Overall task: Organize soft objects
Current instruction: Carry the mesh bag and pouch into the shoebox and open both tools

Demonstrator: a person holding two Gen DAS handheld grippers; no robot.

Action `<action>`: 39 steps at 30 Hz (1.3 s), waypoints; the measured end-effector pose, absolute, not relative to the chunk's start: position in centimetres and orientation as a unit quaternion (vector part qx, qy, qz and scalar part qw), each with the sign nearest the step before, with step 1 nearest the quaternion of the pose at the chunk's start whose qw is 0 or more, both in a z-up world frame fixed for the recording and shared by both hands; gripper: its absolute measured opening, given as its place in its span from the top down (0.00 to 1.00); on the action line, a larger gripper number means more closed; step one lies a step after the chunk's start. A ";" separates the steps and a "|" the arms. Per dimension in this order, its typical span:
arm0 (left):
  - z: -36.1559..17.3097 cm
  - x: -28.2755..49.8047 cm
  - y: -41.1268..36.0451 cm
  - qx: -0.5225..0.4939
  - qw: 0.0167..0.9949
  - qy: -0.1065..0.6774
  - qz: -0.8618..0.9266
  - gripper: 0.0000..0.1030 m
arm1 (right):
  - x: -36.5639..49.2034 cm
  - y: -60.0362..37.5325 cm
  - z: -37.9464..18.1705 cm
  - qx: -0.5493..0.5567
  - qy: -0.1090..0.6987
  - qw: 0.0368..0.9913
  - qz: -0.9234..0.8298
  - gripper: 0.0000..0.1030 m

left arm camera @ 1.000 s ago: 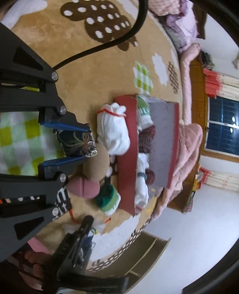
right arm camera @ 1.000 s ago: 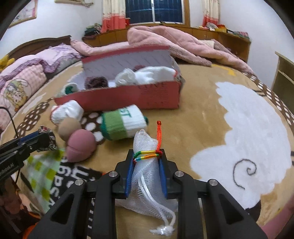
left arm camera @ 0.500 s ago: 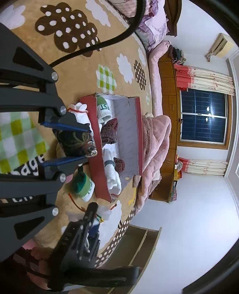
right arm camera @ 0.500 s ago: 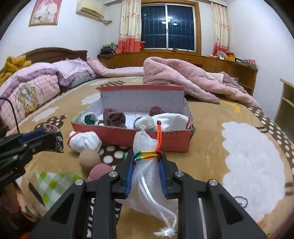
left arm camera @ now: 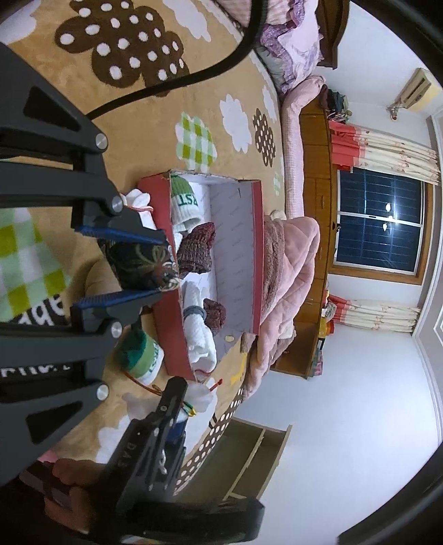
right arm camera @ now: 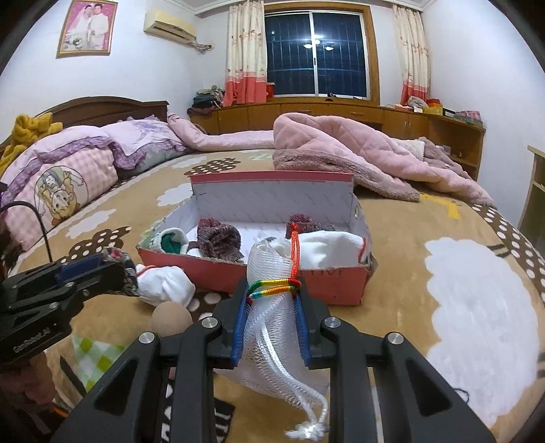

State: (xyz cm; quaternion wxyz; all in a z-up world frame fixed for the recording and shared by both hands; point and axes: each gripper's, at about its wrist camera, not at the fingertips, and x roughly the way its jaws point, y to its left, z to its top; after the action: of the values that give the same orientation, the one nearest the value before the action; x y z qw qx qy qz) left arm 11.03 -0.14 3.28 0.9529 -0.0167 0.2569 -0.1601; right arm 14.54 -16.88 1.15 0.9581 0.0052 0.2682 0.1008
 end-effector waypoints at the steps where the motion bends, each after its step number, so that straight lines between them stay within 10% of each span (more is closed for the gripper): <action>1: 3.2 11.4 -0.1 -0.020 0.952 0.259 -0.162 0.74 | 14.8 -16.9 1.1 0.006 0.269 0.958 0.101 0.76; 39: 0.3 25.7 -3.1 0.015 0.933 0.335 -0.127 0.73 | 29.8 -14.2 -0.6 0.001 0.359 0.923 0.136 0.75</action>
State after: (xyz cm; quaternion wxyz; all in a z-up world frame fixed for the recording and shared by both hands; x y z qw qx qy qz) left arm 25.70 -3.08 0.28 0.9333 0.0149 0.3355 -0.1270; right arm 29.77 -14.24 -0.59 0.9234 0.0005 0.3590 0.1356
